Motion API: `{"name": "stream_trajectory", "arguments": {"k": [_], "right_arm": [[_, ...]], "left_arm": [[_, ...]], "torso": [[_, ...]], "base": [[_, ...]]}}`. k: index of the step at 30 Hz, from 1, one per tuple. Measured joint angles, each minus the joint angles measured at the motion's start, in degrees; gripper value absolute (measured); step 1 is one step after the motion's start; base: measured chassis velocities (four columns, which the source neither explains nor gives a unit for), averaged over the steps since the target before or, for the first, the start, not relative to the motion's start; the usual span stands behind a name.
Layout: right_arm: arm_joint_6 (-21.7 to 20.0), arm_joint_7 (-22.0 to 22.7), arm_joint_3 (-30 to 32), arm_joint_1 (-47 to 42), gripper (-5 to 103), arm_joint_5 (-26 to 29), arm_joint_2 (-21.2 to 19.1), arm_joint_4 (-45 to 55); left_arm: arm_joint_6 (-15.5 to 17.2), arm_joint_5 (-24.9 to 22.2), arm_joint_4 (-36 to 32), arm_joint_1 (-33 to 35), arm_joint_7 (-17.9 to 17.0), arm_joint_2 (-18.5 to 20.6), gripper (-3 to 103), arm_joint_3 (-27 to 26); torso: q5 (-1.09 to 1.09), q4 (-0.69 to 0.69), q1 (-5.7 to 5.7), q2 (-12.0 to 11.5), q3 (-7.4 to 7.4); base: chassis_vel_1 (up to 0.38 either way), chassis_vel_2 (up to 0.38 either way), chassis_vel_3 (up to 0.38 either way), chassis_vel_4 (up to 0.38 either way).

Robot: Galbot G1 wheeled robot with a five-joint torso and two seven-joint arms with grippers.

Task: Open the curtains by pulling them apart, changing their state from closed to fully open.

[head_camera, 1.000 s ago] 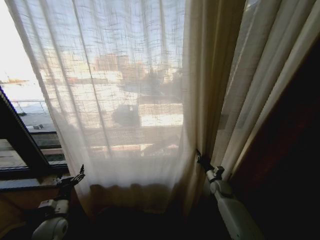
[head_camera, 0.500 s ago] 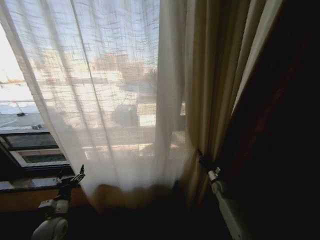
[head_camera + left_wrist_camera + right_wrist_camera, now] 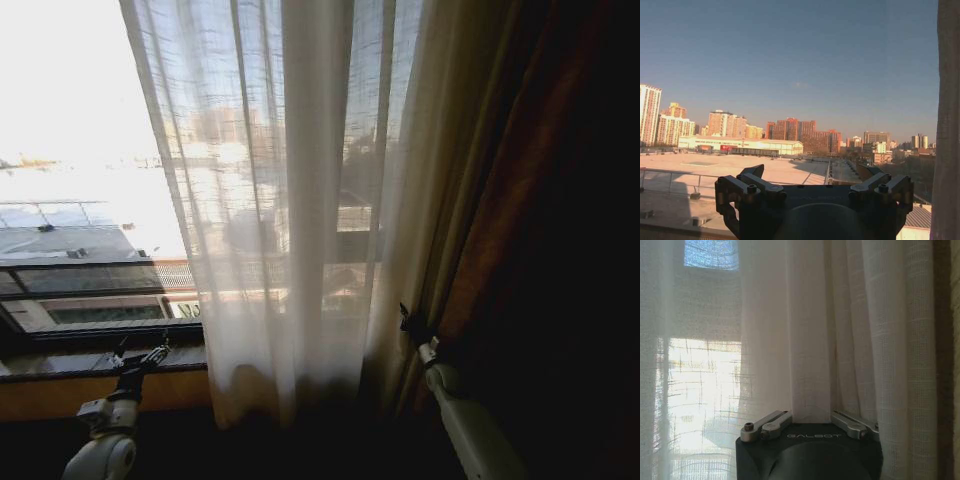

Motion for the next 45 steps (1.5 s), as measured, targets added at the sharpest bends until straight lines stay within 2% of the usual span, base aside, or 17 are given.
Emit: {"name": "stream_trajectory", "arguments": {"k": [11, 12, 13, 18, 21, 23, 24, 25, 26, 27, 29, 32, 33, 36, 37, 39, 45], "right_arm": [[-0.49, 0.78, 0.29, -1.79, 0, 0.6, -0.57, 1.74], [-0.49, -0.44, -0.08, -2.42, 0, 1.35, -0.66, 2.6], [-0.47, -5.05, -0.33, -3.71, 1, 2.79, -0.84, 4.06], [-0.42, -6.43, -0.42, -5.83, 23, 4.02, -0.91, 6.77], [-0.4, -6.56, -0.01, -7.18, 28, 4.14, -1.04, 8.32], [-0.3, -6.49, 0.64, -8.7, 39, 4.19, -1.11, 9.88], [-0.25, -6.44, 0.83, -9.09, 39, 4.21, -1.11, 10.22], [-0.02, -6.22, 1.62, -10.4, 50, 4.26, -1.07, 11.25], [-0.02, -6.22, 1.62, -10.4, 50, 4.26, -1.07, 11.25], [0.29, -6.02, 2.09, -11.21, 56, 4.28, -0.99, 11.81], [0.46, -5.94, 2.39, -11.79, 56, 4.3, -0.93, 12.18], [1.16, -5.87, 3.42, -13.81, 72, 4.71, -0.86, 13.49], [1.16, -5.87, 3.42, -13.81, 72, 4.71, -0.86, 13.49], [2.08, -4.61, 3.8, -14.61, 88, 5.34, -0.81, 14.48], [2.08, -4.61, 3.8, -14.61, 88, 5.34, -0.81, 14.48], [2.09, -3.88, 3.9, -15.15, 97, 5.95, -0.85, 15.61], [2.3, -4.56, 3.97, -16.02, 100, 6.51, -0.79, 17.17]], "left_arm": [[0.0, 0.0, 0.0, 0.0, 0.01, 0.0, 100, 0.02], [0.0, 0.0, 0.0, 0.0, 0.01, 0.0, 100, 0.02], [0.0, 0.0, 0.0, 0.0, 0.01, 0.0, 100, 0.02], [0.0, 0.0, 0.0, 0.0, 0.01, 0.0, 100, 0.02], [0.0, 0.0, 0.0, 0.0, 0.01, 0.0, 100, 0.02], [0.0, 0.0, 0.0, 0.0, 0.01, 0.0, 100, 0.02], [0.0, 0.0, 0.0, 0.0, 0.01, 0.0, 100, 0.02], [0.0, 0.0, 0.0, 0.0, 0.01, 0.0, 100, 0.02], [0.0, 0.0, 0.0, 0.0, 0.01, 0.0, 100, 0.02], [0.0, 0.0, 0.0, 0.0, 0.01, 0.0, 100, 0.02], [0.0, 0.0, 0.0, 0.0, 0.01, 0.0, 100, 0.02], [0.0, 0.0, 0.0, 0.0, 0.02, 0.0, 100, 0.02], [0.0, 0.0, 0.0, 0.0, 0.02, 0.0, 100, 0.02], [0.0, 0.0, 0.0, 0.0, 0.02, 0.0, 100, 0.02], [0.0, 0.0, 0.0, 0.0, 0.02, 0.0, 100, 0.02], [0.0, 0.0, 0.0, 0.0, 0.02, 0.0, 100, 0.02], [0.0, 0.0, 0.0, 0.0, 0.02, 0.0, 100, 0.02]], "torso": [[0.02, -0.04, 0.01, -0.01, 0.01], [0.0, -0.03, 0.01, 0.0, 0.01], [0.01, -0.02, 0.0, 0.0, 0.01], [0.02, -0.03, 0.01, -0.01, 0.01], [0.01, -0.03, 0.02, -0.01, 0.01], [0.01, -0.03, 0.02, -0.01, 0.01], [0.0, -0.03, 0.02, 0.0, 0.01], [0.01, -0.03, 0.01, 0.0, 0.01], [0.01, -0.03, 0.01, 0.0, 0.01], [0.01, -0.03, 0.01, 0.0, 0.0], [0.01, -0.03, 0.01, 0.0, 0.01], [0.01, -0.04, 0.02, 0.0, 0.01], [0.01, -0.04, 0.02, 0.0, 0.01], [0.01, -0.03, 0.01, 0.0, 0.01], [0.01, -0.03, 0.01, 0.0, 0.01], [0.01, -0.03, 0.01, 0.0, 0.01], [0.01, -0.03, 0.01, 0.0, 0.01]], "base": [[0.0, 0.0, 0.0, 0.0], [0.0, 0.0, 0.0, 0.0], [0.0, 0.0, 0.0, 0.0], [0.0, 0.0, 0.0, 0.0], [0.0, 0.0, 0.0, 0.0], [0.0, 0.0, 0.0, 0.0], [0.0, 0.0, 0.0, 0.0], [0.0, 0.0, 0.0, 0.0], [0.0, 0.0, 0.0, 0.0], [0.0, 0.0, 0.0, 0.0], [0.0, 0.0, 0.0, 0.0], [0.0, 0.0, 0.0, 0.0], [0.0, 0.0, 0.0, 0.0], [0.0, 0.0, 0.0, 0.0], [0.0, 0.0, 0.0, 0.0], [0.0, 0.0, 0.0, 0.0], [0.0, 0.0, 0.0, 0.0]]}}
